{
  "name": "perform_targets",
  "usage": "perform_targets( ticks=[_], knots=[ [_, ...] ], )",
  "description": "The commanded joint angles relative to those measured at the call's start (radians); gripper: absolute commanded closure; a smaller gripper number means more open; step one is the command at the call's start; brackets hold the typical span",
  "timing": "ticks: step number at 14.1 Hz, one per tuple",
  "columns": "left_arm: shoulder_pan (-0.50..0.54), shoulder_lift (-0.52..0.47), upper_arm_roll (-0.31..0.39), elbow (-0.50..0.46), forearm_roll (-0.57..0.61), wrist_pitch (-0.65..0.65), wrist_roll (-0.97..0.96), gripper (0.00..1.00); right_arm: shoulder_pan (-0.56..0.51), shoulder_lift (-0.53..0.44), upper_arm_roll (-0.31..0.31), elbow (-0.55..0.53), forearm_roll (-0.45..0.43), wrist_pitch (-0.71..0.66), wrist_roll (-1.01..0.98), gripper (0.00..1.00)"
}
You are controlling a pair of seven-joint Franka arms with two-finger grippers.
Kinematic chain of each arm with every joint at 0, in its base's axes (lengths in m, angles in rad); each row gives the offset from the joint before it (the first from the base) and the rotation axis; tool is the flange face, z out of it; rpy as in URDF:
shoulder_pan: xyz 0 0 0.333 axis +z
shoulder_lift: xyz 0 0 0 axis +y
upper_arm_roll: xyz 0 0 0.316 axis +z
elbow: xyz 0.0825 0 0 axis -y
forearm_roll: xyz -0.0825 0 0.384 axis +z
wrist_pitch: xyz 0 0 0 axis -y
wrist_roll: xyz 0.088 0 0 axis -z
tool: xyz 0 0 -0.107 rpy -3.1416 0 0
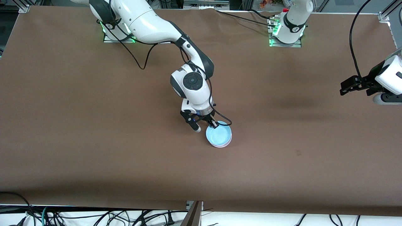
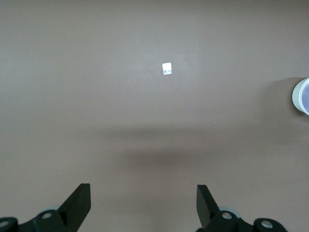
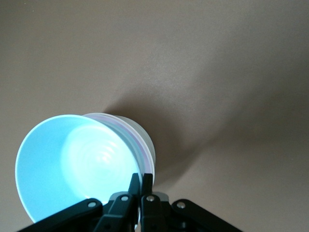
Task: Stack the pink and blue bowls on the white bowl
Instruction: 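Lower the blue bowl into the pink bowl and open the right gripper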
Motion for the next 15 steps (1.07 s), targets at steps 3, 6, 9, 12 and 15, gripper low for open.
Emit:
perform_targets(
  ticks=[3, 6, 9, 12, 15],
  knots=[
    [0.009, -0.032, 0.002, -0.041, -0.025, 0.032, 0.025, 0.00, 0.009, 0.031, -0.011, 0.046, -0.017, 0.036, 0.025, 1.00],
    [0.008, -0.032, 0.002, -0.038, -0.025, 0.035, 0.025, 0.00, 0.009, 0.039, -0.013, 0.046, -0.017, 0.042, 0.025, 1.00],
    [0.008, -0.032, 0.002, -0.040, -0.025, 0.047, 0.025, 0.00, 0.011, 0.043, -0.013, 0.046, -0.017, 0.056, 0.026, 1.00],
    [0.008, -0.032, 0.002, -0.041, -0.025, 0.046, 0.025, 0.00, 0.009, 0.043, -0.013, 0.046, -0.017, 0.056, 0.023, 0.96],
    [0.008, -0.032, 0.002, -0.043, -0.025, 0.046, 0.025, 0.00, 0.005, 0.037, -0.017, 0.046, -0.015, 0.048, 0.023, 0.37]
  ],
)
